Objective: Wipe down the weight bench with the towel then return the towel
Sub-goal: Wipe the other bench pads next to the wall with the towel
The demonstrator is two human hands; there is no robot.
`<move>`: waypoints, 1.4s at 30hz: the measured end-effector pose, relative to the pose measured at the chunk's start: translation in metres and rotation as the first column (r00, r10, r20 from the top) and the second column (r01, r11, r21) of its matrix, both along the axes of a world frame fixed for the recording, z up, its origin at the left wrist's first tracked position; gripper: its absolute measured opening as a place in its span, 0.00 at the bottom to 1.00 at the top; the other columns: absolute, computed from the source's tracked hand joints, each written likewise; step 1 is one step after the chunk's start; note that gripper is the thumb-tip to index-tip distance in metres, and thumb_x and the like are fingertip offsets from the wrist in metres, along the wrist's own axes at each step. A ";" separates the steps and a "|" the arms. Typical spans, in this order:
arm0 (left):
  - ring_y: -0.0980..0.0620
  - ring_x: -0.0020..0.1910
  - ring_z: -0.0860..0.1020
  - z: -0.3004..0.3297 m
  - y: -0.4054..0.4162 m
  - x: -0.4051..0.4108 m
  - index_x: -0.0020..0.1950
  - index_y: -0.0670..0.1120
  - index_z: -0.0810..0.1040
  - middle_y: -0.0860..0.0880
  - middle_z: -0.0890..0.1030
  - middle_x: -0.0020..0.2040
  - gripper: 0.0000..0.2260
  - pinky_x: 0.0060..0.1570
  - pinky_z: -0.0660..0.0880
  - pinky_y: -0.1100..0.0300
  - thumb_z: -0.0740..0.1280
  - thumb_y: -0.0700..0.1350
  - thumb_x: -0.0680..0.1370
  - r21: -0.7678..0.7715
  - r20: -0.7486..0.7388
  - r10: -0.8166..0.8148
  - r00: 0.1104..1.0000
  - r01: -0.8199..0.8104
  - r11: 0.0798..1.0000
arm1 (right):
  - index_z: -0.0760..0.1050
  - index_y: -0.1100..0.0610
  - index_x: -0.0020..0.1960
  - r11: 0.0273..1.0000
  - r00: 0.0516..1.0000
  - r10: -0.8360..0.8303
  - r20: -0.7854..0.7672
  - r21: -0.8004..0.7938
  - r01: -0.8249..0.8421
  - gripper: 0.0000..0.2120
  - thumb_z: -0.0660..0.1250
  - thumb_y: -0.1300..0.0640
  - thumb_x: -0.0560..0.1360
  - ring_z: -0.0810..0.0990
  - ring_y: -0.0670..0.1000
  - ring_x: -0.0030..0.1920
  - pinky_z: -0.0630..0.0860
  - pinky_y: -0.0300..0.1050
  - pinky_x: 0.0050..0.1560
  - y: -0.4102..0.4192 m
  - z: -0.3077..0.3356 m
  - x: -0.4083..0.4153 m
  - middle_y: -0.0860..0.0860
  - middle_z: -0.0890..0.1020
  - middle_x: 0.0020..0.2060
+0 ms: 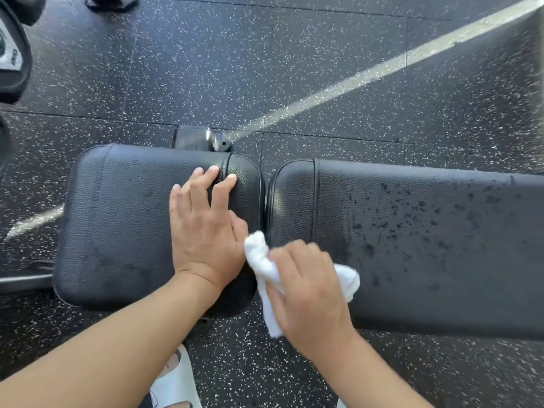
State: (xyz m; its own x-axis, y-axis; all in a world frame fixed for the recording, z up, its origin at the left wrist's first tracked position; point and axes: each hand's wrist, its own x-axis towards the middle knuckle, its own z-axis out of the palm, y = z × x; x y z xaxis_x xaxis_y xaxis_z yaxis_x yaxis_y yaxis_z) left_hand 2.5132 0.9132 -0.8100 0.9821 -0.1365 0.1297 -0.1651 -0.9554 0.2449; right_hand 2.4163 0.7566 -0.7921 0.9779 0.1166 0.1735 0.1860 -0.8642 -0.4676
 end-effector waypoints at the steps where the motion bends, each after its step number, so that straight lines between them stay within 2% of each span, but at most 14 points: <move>1: 0.36 0.75 0.68 0.000 0.000 0.000 0.70 0.44 0.74 0.40 0.72 0.72 0.24 0.75 0.62 0.35 0.61 0.42 0.73 0.007 0.005 0.001 1.000 -0.001 1.000 | 0.80 0.58 0.49 0.999 0.999 0.037 -0.002 0.002 -0.037 0.03 0.69 0.59 0.78 0.69 0.54 0.38 0.69 0.52 0.38 -0.001 -0.001 -0.010 0.52 0.75 0.41; 4: 0.37 0.75 0.68 0.000 -0.001 0.000 0.70 0.44 0.74 0.40 0.72 0.72 0.24 0.75 0.61 0.35 0.62 0.42 0.73 0.009 0.011 0.003 1.000 -0.003 1.000 | 0.81 0.58 0.48 0.993 0.992 0.119 0.036 -0.010 -0.118 0.04 0.70 0.58 0.79 0.70 0.55 0.37 0.69 0.53 0.38 -0.008 -0.005 -0.004 0.53 0.76 0.40; 6: 0.36 0.75 0.68 0.000 0.000 0.000 0.70 0.44 0.74 0.40 0.72 0.72 0.24 0.76 0.61 0.35 0.61 0.42 0.73 0.001 0.002 -0.002 1.000 0.002 1.000 | 0.81 0.60 0.49 0.995 0.992 0.097 0.075 -0.024 -0.096 0.06 0.70 0.58 0.79 0.71 0.57 0.39 0.68 0.54 0.40 -0.018 -0.007 0.026 0.55 0.76 0.41; 10: 0.36 0.76 0.67 0.002 -0.001 -0.002 0.71 0.44 0.73 0.40 0.72 0.72 0.24 0.77 0.59 0.36 0.61 0.43 0.75 0.005 -0.007 -0.008 1.000 0.008 1.000 | 0.77 0.62 0.48 0.981 0.969 -0.191 0.154 -0.004 0.194 0.05 0.68 0.59 0.78 0.71 0.56 0.41 0.69 0.51 0.42 -0.048 -0.012 0.117 0.57 0.76 0.42; 13: 0.36 0.75 0.67 0.003 -0.002 -0.002 0.71 0.44 0.73 0.40 0.72 0.72 0.23 0.77 0.59 0.36 0.60 0.43 0.75 -0.003 -0.008 -0.009 1.000 0.009 1.000 | 0.76 0.59 0.50 0.946 0.944 -0.314 0.099 -0.044 0.320 0.08 0.65 0.54 0.80 0.68 0.52 0.43 0.66 0.47 0.44 -0.057 -0.012 0.164 0.54 0.76 0.45; 16: 0.36 0.76 0.67 0.002 -0.001 -0.003 0.71 0.43 0.73 0.40 0.71 0.72 0.23 0.76 0.59 0.35 0.60 0.43 0.75 -0.009 0.002 -0.007 1.000 0.007 1.000 | 0.75 0.58 0.48 0.950 0.947 -0.304 0.108 -0.044 0.310 0.07 0.64 0.54 0.80 0.69 0.53 0.42 0.69 0.49 0.43 -0.051 -0.010 0.147 0.53 0.75 0.44; 20: 0.35 0.76 0.66 0.001 -0.002 -0.003 0.71 0.42 0.73 0.39 0.71 0.72 0.23 0.76 0.59 0.35 0.60 0.42 0.75 -0.026 0.005 -0.002 1.000 0.002 1.000 | 0.78 0.61 0.49 0.961 0.957 -0.274 0.097 0.053 0.270 0.05 0.66 0.60 0.80 0.71 0.57 0.41 0.71 0.55 0.41 -0.043 -0.008 0.056 0.55 0.75 0.42; 23: 0.35 0.76 0.66 0.000 -0.001 -0.002 0.71 0.42 0.73 0.39 0.71 0.72 0.23 0.76 0.58 0.34 0.59 0.42 0.75 -0.035 0.006 -0.005 1.000 0.006 0.999 | 0.81 0.61 0.51 0.974 0.976 -0.215 0.043 0.075 0.212 0.09 0.64 0.59 0.83 0.71 0.55 0.39 0.71 0.54 0.40 -0.034 -0.006 -0.019 0.54 0.77 0.43; 26: 0.34 0.75 0.67 -0.002 0.000 -0.002 0.70 0.41 0.73 0.38 0.71 0.72 0.23 0.74 0.60 0.33 0.59 0.42 0.75 -0.035 0.013 -0.016 1.000 0.016 0.999 | 0.83 0.62 0.50 0.991 0.992 -0.113 0.048 0.080 0.109 0.12 0.64 0.57 0.84 0.72 0.55 0.39 0.72 0.52 0.40 -0.036 -0.006 -0.046 0.54 0.79 0.43; 30: 0.34 0.75 0.67 -0.002 0.000 -0.002 0.70 0.41 0.73 0.38 0.71 0.71 0.23 0.74 0.60 0.33 0.59 0.43 0.75 -0.034 0.017 -0.012 1.000 0.013 0.999 | 0.81 0.63 0.48 0.995 0.991 -0.085 0.099 0.058 0.080 0.10 0.64 0.59 0.82 0.71 0.57 0.39 0.71 0.55 0.40 -0.050 -0.007 0.003 0.56 0.76 0.40; 32: 0.34 0.75 0.67 -0.003 0.000 -0.002 0.70 0.41 0.73 0.38 0.71 0.71 0.23 0.75 0.60 0.34 0.59 0.43 0.76 -0.024 0.021 -0.012 1.000 0.013 1.000 | 0.78 0.64 0.47 0.987 0.978 -0.156 0.141 0.060 0.148 0.09 0.65 0.59 0.81 0.72 0.58 0.40 0.71 0.56 0.40 -0.063 -0.010 0.054 0.58 0.75 0.41; 35: 0.34 0.75 0.66 -0.003 0.000 -0.002 0.71 0.42 0.73 0.38 0.71 0.71 0.23 0.76 0.59 0.35 0.58 0.43 0.76 -0.021 0.018 -0.010 1.000 0.010 1.000 | 0.77 0.61 0.47 0.942 0.929 -0.334 0.159 0.064 0.328 0.07 0.66 0.57 0.79 0.73 0.56 0.41 0.73 0.50 0.42 -0.077 -0.014 0.137 0.57 0.77 0.43; 37: 0.34 0.75 0.66 -0.002 0.000 -0.002 0.71 0.42 0.73 0.38 0.71 0.71 0.23 0.76 0.59 0.35 0.58 0.43 0.76 -0.021 0.015 -0.005 1.000 0.005 1.000 | 0.76 0.60 0.46 0.943 0.935 -0.333 0.125 0.027 0.333 0.08 0.66 0.55 0.79 0.72 0.54 0.41 0.73 0.49 0.42 -0.076 -0.016 0.169 0.55 0.77 0.44; 42: 0.34 0.75 0.66 -0.003 0.000 -0.002 0.71 0.41 0.73 0.37 0.71 0.71 0.23 0.75 0.59 0.34 0.58 0.43 0.76 -0.021 0.016 -0.008 1.000 0.008 1.000 | 0.76 0.60 0.49 0.937 0.927 -0.345 0.144 0.003 0.349 0.07 0.63 0.56 0.79 0.71 0.55 0.41 0.72 0.52 0.43 -0.069 -0.012 0.127 0.55 0.76 0.44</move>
